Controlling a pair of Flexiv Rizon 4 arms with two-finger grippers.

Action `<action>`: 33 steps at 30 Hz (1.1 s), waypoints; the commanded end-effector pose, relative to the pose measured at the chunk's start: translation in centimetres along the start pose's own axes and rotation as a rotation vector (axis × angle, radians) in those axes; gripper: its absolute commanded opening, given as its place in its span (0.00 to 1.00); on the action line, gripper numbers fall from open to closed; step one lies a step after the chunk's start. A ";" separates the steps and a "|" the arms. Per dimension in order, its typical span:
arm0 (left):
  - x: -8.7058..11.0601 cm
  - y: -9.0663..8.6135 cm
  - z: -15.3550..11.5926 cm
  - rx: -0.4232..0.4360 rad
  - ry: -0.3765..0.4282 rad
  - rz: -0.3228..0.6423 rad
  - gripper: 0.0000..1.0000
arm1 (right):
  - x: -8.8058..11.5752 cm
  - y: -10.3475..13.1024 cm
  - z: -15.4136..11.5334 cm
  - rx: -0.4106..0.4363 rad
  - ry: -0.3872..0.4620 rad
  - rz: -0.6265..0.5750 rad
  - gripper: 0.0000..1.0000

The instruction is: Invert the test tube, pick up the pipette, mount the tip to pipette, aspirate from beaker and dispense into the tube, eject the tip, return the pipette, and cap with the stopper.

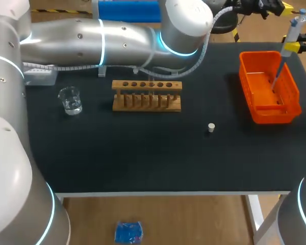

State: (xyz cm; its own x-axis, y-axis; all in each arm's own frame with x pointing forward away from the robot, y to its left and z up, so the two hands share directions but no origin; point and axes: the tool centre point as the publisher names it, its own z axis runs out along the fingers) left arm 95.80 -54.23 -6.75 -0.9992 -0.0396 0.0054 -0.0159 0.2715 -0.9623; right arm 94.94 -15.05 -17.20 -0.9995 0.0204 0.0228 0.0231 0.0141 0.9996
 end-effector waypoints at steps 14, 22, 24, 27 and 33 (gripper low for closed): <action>-0.2 0.9 1.0 0.071 0.025 -0.111 0.00 | -0.2 0.0 -0.2 0.001 0.007 0.000 0.00; -0.2 0.5 1.2 0.080 0.040 -0.110 0.00 | -0.2 0.0 -0.2 0.001 0.007 0.000 0.00; -0.1 0.5 1.4 0.082 0.043 -0.111 0.00 | -0.2 0.0 -0.2 0.001 0.007 0.000 0.00; -0.1 0.5 1.7 0.084 0.052 -0.110 0.00 | -0.2 0.0 -0.2 0.001 0.007 0.000 0.00; 0.1 0.7 1.9 0.080 0.055 -0.113 0.00 | -0.2 0.0 -0.2 0.001 0.007 0.000 0.00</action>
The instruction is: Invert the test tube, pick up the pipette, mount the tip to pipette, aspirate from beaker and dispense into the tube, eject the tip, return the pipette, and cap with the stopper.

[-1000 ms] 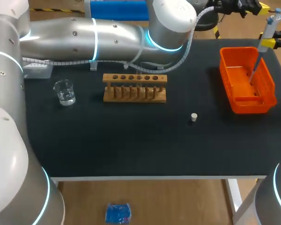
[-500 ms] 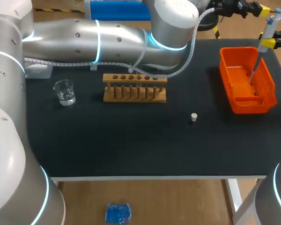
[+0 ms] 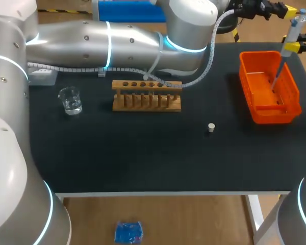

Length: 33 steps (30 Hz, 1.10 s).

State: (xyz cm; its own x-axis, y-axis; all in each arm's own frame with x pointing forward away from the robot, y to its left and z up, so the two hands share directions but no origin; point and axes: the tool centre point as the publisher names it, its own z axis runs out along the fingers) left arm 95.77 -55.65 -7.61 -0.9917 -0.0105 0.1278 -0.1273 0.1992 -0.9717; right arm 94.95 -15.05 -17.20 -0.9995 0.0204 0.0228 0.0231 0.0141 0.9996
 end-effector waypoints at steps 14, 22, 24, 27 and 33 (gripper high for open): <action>0.2 1.0 0.3 -0.001 -0.004 0.004 0.00 | -0.2 0.0 -0.2 0.001 0.007 0.000 0.00; 0.3 1.5 0.4 -0.003 -0.012 0.015 0.00 | -0.2 0.0 -0.2 0.001 0.007 0.000 0.00; 0.3 1.6 0.5 -0.003 -0.013 0.017 0.00 | -0.2 0.0 -0.2 0.001 0.007 0.000 0.00; 0.4 1.8 0.5 -0.004 -0.016 0.023 0.00 | -0.2 0.0 -0.2 0.001 0.007 0.000 0.00; 0.4 2.3 0.9 -0.007 -0.013 0.026 0.00 | -0.2 0.0 -0.2 0.001 0.007 0.000 0.00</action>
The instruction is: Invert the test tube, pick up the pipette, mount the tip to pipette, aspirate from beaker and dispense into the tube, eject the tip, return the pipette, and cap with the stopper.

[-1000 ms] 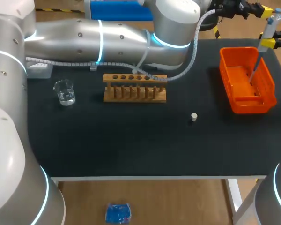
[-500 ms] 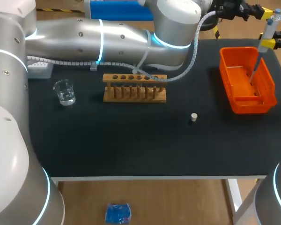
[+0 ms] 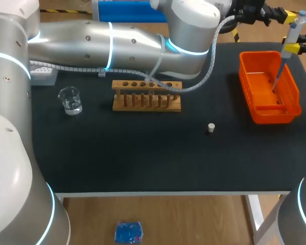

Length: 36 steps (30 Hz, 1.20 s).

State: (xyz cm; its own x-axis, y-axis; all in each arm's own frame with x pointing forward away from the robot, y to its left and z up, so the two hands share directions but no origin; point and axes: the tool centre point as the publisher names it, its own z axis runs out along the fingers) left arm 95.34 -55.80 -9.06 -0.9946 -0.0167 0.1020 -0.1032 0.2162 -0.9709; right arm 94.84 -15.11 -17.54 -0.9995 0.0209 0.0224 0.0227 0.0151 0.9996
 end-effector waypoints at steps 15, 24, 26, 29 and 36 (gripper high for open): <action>0.2 1.9 0.9 0.005 -0.009 -0.005 0.00 | -0.2 0.3 -0.1 0.000 0.007 0.000 0.00; 0.3 2.3 1.0 0.004 -0.017 -0.006 0.00 | -0.2 0.3 -0.1 0.000 0.007 0.000 0.00; 0.3 2.5 1.2 0.004 -0.017 -0.004 0.00 | -0.2 0.3 -0.1 0.000 0.007 0.000 0.00; 0.3 2.7 1.4 0.012 -0.017 0.003 0.00 | -0.2 0.3 -0.1 0.000 0.007 0.000 0.00; 0.3 2.7 1.1 0.022 -0.028 0.004 0.00 | -0.2 0.3 -0.1 0.000 0.007 0.000 0.00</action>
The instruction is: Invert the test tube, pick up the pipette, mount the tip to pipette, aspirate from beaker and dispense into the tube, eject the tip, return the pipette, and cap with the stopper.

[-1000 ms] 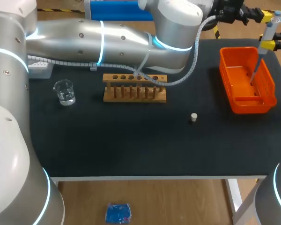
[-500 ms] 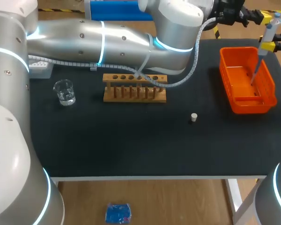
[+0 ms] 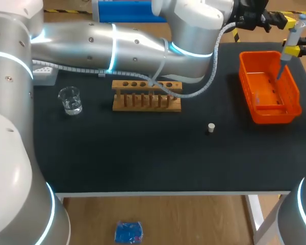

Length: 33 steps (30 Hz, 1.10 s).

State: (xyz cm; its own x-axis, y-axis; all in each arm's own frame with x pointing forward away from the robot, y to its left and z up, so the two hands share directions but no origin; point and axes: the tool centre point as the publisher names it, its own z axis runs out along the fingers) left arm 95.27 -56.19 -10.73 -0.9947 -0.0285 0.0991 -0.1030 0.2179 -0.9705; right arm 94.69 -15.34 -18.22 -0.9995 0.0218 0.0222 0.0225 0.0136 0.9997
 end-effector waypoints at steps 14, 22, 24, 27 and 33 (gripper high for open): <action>0.3 -3.4 -2.5 -0.002 -0.041 0.044 0.80 | -0.4 1.0 0.1 0.001 0.008 0.000 0.00; 1.3 -5.6 -4.1 -0.034 -0.025 0.070 1.00 | -0.4 1.0 0.1 0.001 0.008 0.000 0.00; 1.7 -5.8 -4.6 -0.037 -0.015 0.070 1.00 | -0.4 1.0 0.1 0.001 0.008 0.000 0.00; 2.5 -5.9 -5.6 -0.051 -0.002 0.075 1.00 | -0.4 1.0 0.1 0.001 0.008 0.000 0.00; 4.3 -4.8 -8.1 -0.049 0.033 0.060 1.00 | -0.4 1.0 0.1 0.001 0.008 0.000 0.00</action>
State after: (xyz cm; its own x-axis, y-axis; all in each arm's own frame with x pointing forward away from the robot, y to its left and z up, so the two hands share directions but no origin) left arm 92.21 -51.98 -4.20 -0.9988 0.0108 0.0470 -0.0430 0.2428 -0.9691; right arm 95.00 -15.13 -17.27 -0.9996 0.0178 0.0219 0.0221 0.0130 0.9997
